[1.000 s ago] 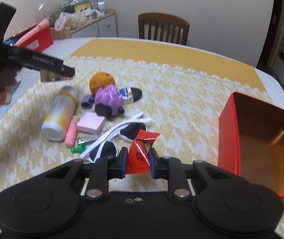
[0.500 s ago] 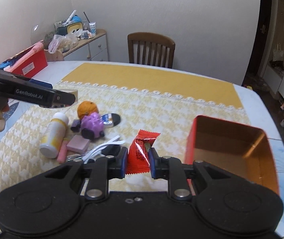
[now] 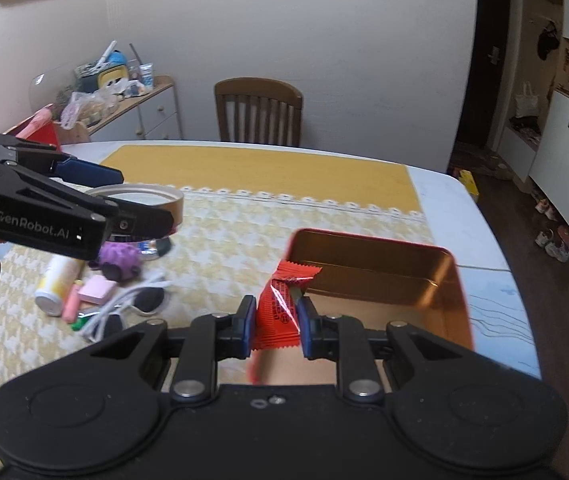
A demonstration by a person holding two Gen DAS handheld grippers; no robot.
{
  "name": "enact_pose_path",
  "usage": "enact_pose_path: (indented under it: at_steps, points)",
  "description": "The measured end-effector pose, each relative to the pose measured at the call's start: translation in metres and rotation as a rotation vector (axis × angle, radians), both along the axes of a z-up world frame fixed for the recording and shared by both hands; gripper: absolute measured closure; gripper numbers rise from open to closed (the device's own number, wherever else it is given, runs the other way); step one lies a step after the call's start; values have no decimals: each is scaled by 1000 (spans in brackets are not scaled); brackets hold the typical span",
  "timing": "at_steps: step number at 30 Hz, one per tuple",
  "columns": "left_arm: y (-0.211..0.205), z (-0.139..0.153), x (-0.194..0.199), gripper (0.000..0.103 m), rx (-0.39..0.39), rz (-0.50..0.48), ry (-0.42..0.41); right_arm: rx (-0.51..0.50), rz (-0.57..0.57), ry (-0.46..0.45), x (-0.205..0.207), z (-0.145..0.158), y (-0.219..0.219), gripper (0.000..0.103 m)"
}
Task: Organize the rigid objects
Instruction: 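Carry both into the red box and release the tin and candy packet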
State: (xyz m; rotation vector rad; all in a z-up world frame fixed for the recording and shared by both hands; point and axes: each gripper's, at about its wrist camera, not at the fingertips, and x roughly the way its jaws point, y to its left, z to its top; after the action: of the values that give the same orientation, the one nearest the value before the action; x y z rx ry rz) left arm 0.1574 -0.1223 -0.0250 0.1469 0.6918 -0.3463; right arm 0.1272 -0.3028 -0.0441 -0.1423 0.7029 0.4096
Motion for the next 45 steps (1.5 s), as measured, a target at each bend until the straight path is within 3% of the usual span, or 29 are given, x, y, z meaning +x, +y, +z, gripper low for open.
enact_pose_path:
  at_steps: [13,23,37,45]
  points:
    - [-88,-27,48,25,3,-53,71,-24,-47,41,27,-20,-60,82]
    - [-131,-63,93,25,35,-67,156,-52,-27,145,61,-47,-77,82]
    - [-157,-101,125,25,56,-77,238,-108,37,243,83,-75,-71,82]
    - [-159,-111,129,25,67,-65,270,-128,54,255,84,-82,-66,81]
